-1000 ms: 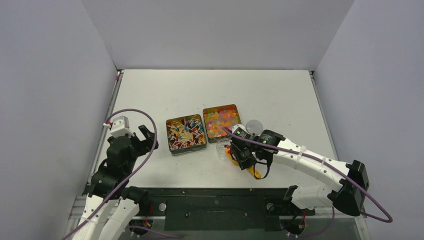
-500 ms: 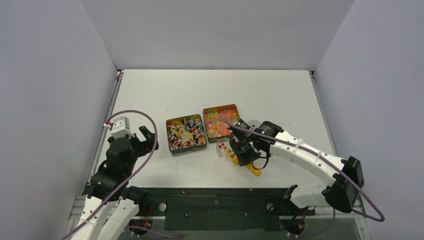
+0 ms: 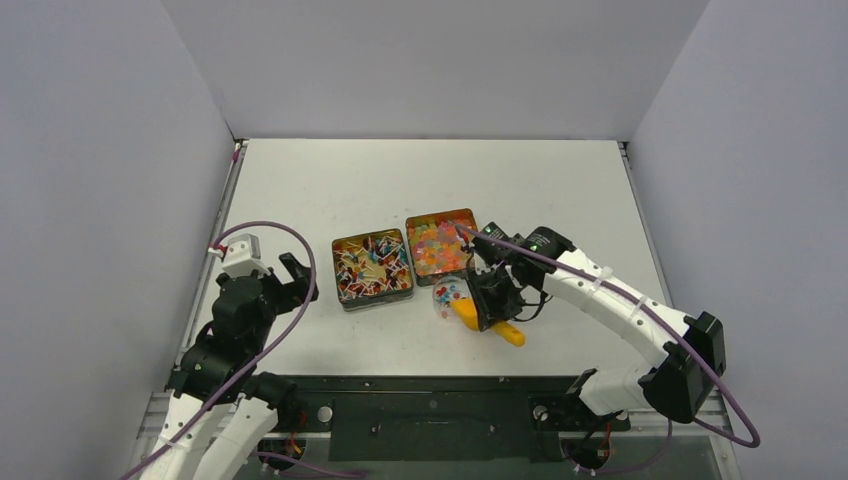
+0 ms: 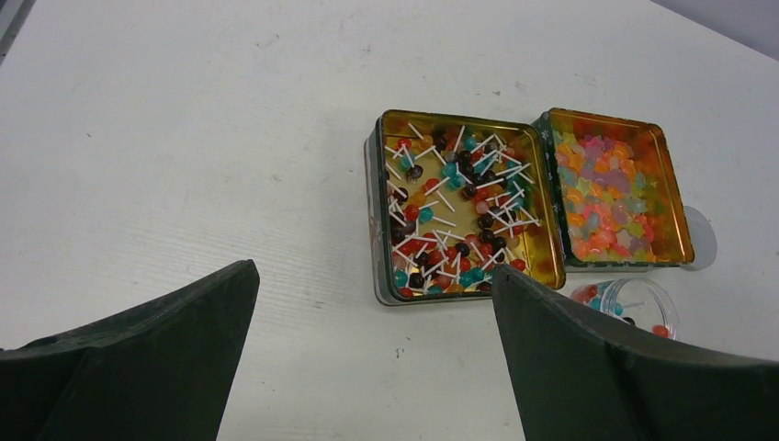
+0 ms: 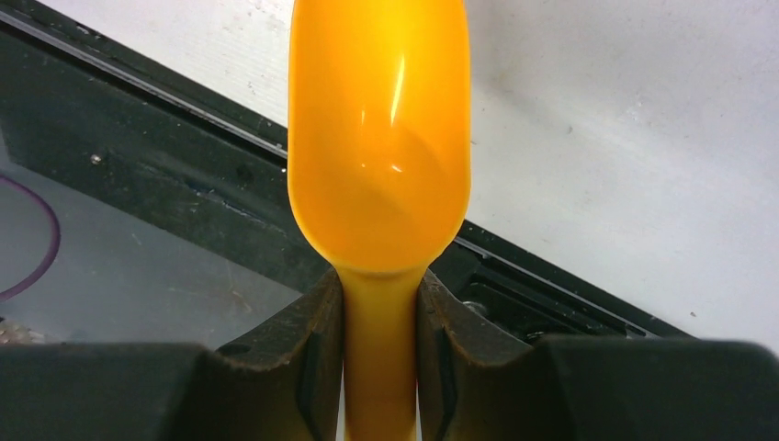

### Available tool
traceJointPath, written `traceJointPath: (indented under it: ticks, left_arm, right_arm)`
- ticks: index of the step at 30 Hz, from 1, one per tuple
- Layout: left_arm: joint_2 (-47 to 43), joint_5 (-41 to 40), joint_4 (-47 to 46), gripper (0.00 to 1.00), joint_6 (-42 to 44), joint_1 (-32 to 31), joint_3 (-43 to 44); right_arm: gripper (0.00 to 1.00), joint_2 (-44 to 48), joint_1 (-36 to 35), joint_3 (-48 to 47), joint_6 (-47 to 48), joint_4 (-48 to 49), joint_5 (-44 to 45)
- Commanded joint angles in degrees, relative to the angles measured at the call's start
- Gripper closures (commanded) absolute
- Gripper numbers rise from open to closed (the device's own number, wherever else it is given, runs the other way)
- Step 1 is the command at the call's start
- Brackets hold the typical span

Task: Pack the candies
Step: Place the fake candies in the packing bottle.

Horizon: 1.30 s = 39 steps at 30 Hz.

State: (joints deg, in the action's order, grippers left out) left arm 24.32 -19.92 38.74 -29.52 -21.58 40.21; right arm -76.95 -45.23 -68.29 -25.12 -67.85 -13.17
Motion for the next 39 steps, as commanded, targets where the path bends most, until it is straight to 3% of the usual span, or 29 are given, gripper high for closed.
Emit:
traceJointPath:
  ticks: [1, 18, 32, 39]
  left_arm:
    - [-0.4, -0.8, -2.6, 0.04, 0.6, -0.5, 0.0]
    - [0.2, -0.4, -2.6, 0.04, 0.8, -0.7, 0.0]
    - [2.3, -0.2, -2.7, 0.04, 0.8, -0.6, 0.1]
    - [3.3, -0.5, -2.6, 0.04, 0.8, -0.5, 0.1]
  right_arm:
    - [1.0, -0.1, 2.1, -4.0, 0.6, -2.8, -3.8]
    - [1.0, -1.9, 5.5, -11.9, 3.3, -6.1, -5.7]
    - [1.0, -10.0, -3.7, -23.9, 8.9, -4.2, 5.5]
    - [1.0, -17.3, -4.1, -29.6, 9.3, -2.4, 3.7]
